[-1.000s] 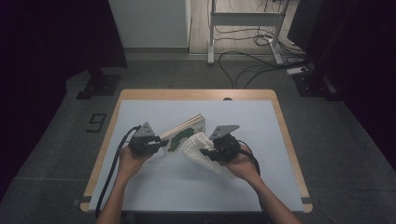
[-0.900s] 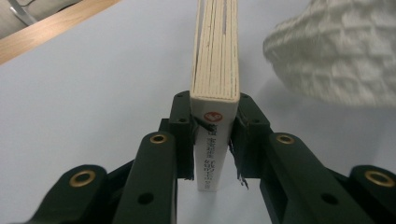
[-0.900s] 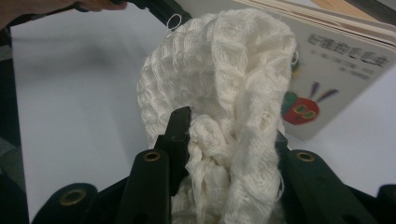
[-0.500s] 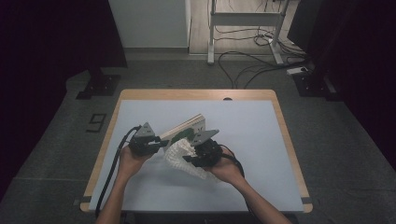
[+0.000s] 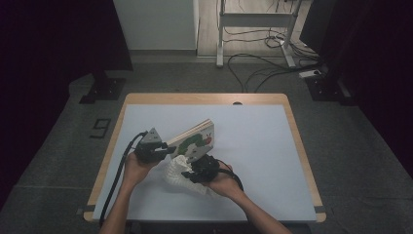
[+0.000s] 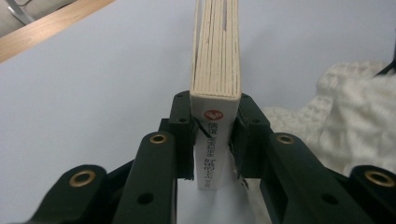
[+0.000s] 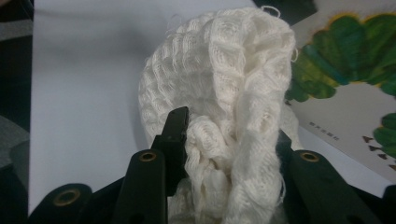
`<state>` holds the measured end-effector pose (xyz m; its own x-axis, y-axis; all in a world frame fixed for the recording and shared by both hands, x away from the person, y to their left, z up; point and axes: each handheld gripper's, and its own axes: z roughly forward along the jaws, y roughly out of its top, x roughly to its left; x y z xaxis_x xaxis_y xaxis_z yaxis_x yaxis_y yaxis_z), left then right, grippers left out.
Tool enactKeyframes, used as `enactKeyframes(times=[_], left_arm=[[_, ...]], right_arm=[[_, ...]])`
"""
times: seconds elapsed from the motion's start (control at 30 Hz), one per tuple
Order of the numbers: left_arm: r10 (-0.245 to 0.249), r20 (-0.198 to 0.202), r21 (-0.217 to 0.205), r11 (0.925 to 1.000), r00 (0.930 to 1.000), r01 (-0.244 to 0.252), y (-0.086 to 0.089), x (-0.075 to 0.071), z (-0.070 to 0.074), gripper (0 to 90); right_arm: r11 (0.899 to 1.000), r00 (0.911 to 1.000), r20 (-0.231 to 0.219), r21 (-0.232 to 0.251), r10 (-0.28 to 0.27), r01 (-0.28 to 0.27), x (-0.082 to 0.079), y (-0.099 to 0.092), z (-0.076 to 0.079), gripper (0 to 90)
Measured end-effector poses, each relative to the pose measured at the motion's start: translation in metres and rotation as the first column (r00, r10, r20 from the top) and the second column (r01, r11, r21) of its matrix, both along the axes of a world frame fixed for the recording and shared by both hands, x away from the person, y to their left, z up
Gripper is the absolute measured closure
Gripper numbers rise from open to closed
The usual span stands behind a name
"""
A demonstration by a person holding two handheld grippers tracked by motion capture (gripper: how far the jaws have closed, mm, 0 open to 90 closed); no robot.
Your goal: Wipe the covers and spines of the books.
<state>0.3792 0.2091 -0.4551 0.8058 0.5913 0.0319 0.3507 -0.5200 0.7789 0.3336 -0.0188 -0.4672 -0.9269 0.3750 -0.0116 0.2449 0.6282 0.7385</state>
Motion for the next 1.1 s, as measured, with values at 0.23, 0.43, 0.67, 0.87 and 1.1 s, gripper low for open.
enactKeyframes(times=[0.23,0.43,0.67,0.87,1.1], left_arm=[[-0.001,0.0,0.005,1.0,1.0,0.001,-0.001,0.0,-0.001,72.2],[-0.001,-0.002,0.006,1.0,1.0,0.001,-0.001,0.0,-0.001,72.2],[-0.001,-0.002,0.008,1.0,1.0,0.001,-0.001,0.0,-0.001,72.2],[-0.003,-0.001,0.013,0.9999,1.0,0.003,-0.001,0.0,-0.001,72.1],[-0.002,0.001,0.011,0.9999,1.0,0.002,-0.001,0.0,-0.002,72.1]], right_arm=[[0.999,0.9996,0.013,-0.035,0.024,-0.023,-0.003,0.008,-0.02,57.5],[0.998,0.9992,0.013,-0.048,0.038,-0.038,-0.005,0.01,-0.031,54.6],[0.999,0.9994,0.015,-0.021,0.033,-0.032,-0.004,0.009,-0.019,36.4],[0.999,0.9997,0.012,0.031,0.021,-0.022,-0.002,0.005,0.004,30.7],[0.999,0.9988,0.034,0.043,-0.035,0.033,0.015,-0.005,0.023,26.1]])
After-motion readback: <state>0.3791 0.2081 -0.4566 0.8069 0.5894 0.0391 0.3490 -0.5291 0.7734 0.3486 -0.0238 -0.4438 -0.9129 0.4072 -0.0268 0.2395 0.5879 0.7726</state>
